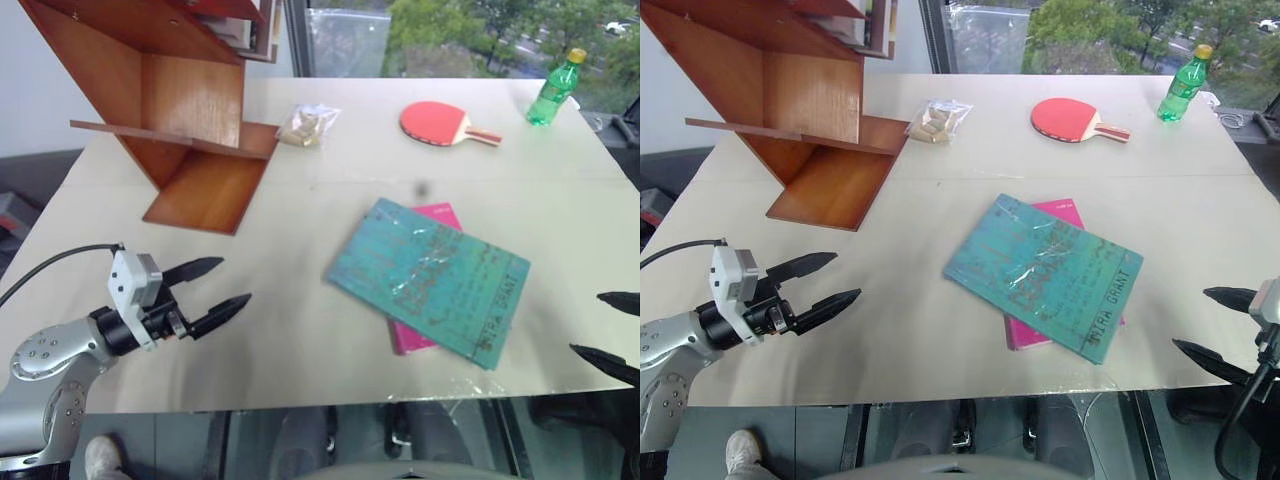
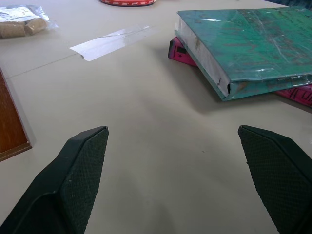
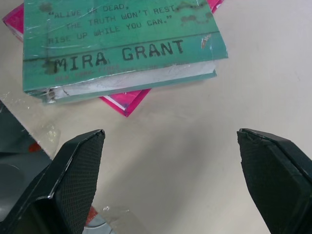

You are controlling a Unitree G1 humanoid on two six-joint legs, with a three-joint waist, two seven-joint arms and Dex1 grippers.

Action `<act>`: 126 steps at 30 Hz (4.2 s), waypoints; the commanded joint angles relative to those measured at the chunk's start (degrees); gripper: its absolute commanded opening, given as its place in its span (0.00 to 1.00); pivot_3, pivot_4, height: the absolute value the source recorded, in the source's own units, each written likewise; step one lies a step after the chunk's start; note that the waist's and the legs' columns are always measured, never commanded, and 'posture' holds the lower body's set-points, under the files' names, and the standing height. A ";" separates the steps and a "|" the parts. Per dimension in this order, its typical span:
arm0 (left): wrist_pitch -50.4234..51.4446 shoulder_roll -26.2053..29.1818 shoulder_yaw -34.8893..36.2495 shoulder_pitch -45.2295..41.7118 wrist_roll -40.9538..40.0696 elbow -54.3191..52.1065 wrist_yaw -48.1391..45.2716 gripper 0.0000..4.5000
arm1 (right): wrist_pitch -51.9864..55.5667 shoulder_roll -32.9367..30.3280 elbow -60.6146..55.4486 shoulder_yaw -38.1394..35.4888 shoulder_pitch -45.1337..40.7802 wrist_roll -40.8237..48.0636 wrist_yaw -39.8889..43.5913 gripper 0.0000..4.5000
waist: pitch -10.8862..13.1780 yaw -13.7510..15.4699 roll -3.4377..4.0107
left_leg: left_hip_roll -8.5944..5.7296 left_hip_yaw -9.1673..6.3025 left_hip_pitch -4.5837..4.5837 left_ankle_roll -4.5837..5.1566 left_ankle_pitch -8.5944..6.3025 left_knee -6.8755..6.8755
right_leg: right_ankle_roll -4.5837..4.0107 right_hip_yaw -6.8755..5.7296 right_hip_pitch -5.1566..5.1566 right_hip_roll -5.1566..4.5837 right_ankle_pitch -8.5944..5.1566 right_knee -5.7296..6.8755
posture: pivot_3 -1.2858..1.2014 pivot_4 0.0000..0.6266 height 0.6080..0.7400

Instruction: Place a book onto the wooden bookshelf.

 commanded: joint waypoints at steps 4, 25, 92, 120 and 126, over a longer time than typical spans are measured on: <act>1.21 1.47 1.73 -2.71 -5.47 -1.66 -4.63 1.00 | 2.58 -1.22 -2.69 3.06 -3.59 -0.59 -4.03 0.99 | 0.00 -0.03 -0.06 | -0.04 0.01 0.00 0.02 -0.01 0.01 | 0.03 0.00 0.01 -0.03 -0.01 -0.02 | 0.52 0.24 1.00; 5.28 0.86 -1.69 -2.13 -8.72 -9.49 -5.99 1.00 | -3.89 -2.34 10.17 27.89 -15.94 -16.12 -12.22 0.01 | -0.01 -0.11 -0.04 | -0.06 0.02 0.09 0.01 0.00 0.02 | 0.03 0.02 0.03 0.03 -0.01 0.11 | 0.52 0.24 1.00; 27.76 -34.46 -12.91 -16.11 -65.42 10.06 69.12 0.54 | -1.20 -0.58 -19.52 32.20 -30.71 9.57 -13.55 0.74 | -0.18 0.67 -0.25 | -0.24 -0.10 0.51 -0.05 0.07 0.14 | -0.05 0.01 0.50 -0.09 0.05 0.37 | 0.52 0.24 1.00; 7.78 20.10 -23.10 -64.79 -4.67 -5.94 13.55 0.09 | -9.57 7.73 -8.85 39.93 -40.09 6.43 -13.41 0.74 | 0.15 0.93 -0.34 | -0.38 0.02 0.73 -0.01 0.01 -0.49 | -0.05 -0.29 0.86 0.10 0.10 -0.66 | 0.52 0.24 1.00; -10.31 27.85 -27.70 -69.43 17.44 10.89 -1.74 0.09 | -12.02 9.33 -5.97 42.53 -42.13 3.95 -12.88 0.74 | 0.25 0.92 -0.22 | -0.24 0.17 0.90 -0.33 0.18 -0.98 | 0.10 -0.15 0.69 0.40 -0.10 -0.67 | 0.52 0.24 1.00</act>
